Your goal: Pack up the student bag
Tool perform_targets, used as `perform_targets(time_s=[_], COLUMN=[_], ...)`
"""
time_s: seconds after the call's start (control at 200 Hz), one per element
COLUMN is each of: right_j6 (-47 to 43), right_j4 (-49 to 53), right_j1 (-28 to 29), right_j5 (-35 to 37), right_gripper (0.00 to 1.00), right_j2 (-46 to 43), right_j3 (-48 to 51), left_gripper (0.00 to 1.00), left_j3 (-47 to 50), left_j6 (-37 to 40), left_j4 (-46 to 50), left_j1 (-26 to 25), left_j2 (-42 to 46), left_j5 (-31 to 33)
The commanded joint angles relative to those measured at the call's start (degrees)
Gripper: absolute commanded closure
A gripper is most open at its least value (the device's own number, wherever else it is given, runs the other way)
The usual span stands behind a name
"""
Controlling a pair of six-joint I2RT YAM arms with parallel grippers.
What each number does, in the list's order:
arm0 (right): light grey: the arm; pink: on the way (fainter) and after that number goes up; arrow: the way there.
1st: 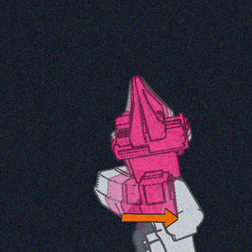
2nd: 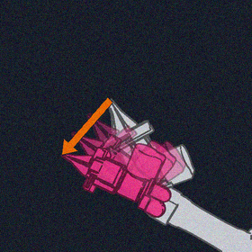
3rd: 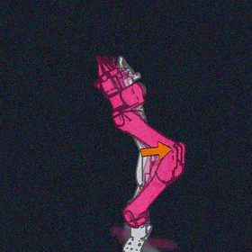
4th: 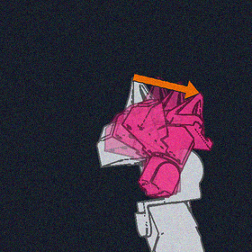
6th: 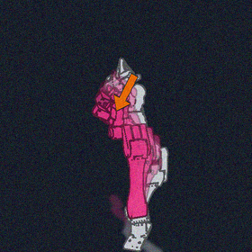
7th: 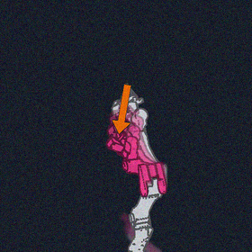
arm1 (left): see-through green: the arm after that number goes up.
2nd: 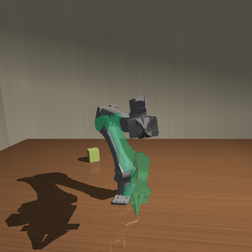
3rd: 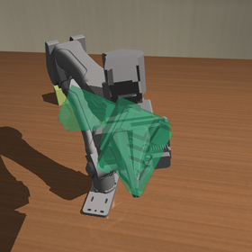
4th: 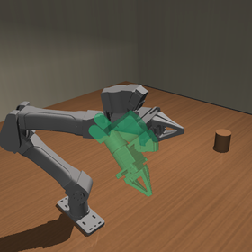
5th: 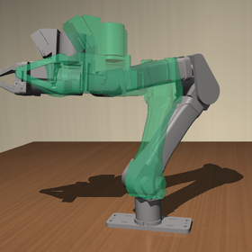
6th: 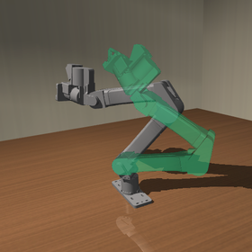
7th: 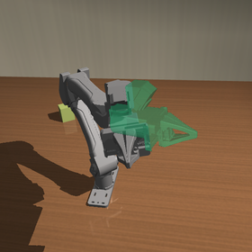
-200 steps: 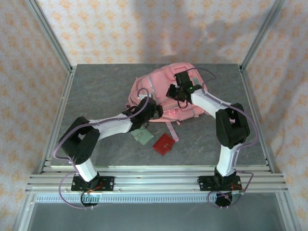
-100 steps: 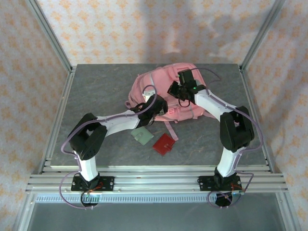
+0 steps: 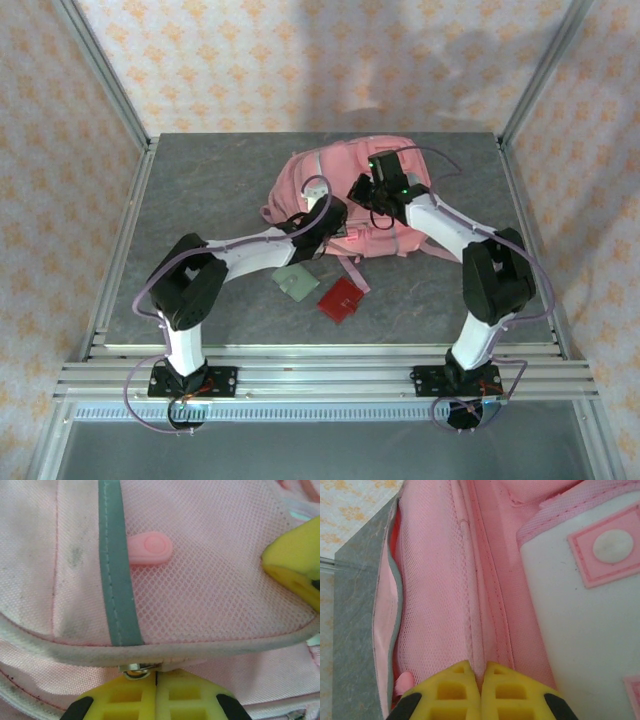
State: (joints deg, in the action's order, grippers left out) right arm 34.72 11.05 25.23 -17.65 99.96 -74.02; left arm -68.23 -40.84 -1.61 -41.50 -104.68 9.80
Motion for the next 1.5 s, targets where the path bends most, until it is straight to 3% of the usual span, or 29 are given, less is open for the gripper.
perform_targets(time_s=[0.0, 0.215, 0.295, 0.355, 0.561, 0.846, 1.101, 1.301, 1.397, 1.492], right_j6=[-0.51, -0.4, -0.19, -0.05, 0.17, 0.62, 1.45, 1.57, 1.66, 1.6], right_j4=[-2.74, -2.94, -2.96, -3.02, -2.98, -2.98, -3.89, -3.84, -4.07, -4.11], right_j1=[1.16, 0.8, 0.81, 0.79, 0.78, 0.83, 1.31, 1.4, 1.56, 1.66], right_j5=[-3.13, -3.09, -3.33, -3.49, -3.7, -4.82, -5.68, -6.08, -6.48, -6.4], right_gripper=[1.0, 1.0, 1.0, 1.0, 1.0, 1.0, 1.0, 1.0, 1.0, 1.0], right_j2=[-5.61, -5.94, -5.92, -5.92, -5.49, -5.19, -6.26, -6.93, -7.22, -7.64], right_j3=[-0.67, -0.51, -0.31, -0.18, -0.8, -2.29, -1.74, -2.28, -2.26, -1.94], left_gripper=[1.0, 1.0, 0.72, 0.6, 0.44, 0.41, 0.38, 0.47, 0.59, 0.59], left_j3=[4.2, 10.17, 9.97, 9.96, 8.35, 6.89, 0.06, -1.2, -2.06, -2.86], left_j6=[1.79, 3.52, 4.72, 5.27, 3.6, 0.46, -1.23, -5.16, -5.69, -5.52], left_j4=[-1.49, 0.19, 0.33, -0.53, -2.28, -5.94, -0.12, 3.8, 4.33, 4.85], left_j1=[2.99, 6.66, 6.78, 6.78, 4.43, -0.76, -1.66, -2.0, -2.0, -2.0], left_j2=[5.31, 12.15, 13.25, 13.63, 12.62, 9.43, 3.01, 0.31, -0.34, -0.69], left_j5=[0.03, -4.49, -6.41, -8.75, -12.18, -7.27, 1.8, 10.15, 11.59, 12.76])
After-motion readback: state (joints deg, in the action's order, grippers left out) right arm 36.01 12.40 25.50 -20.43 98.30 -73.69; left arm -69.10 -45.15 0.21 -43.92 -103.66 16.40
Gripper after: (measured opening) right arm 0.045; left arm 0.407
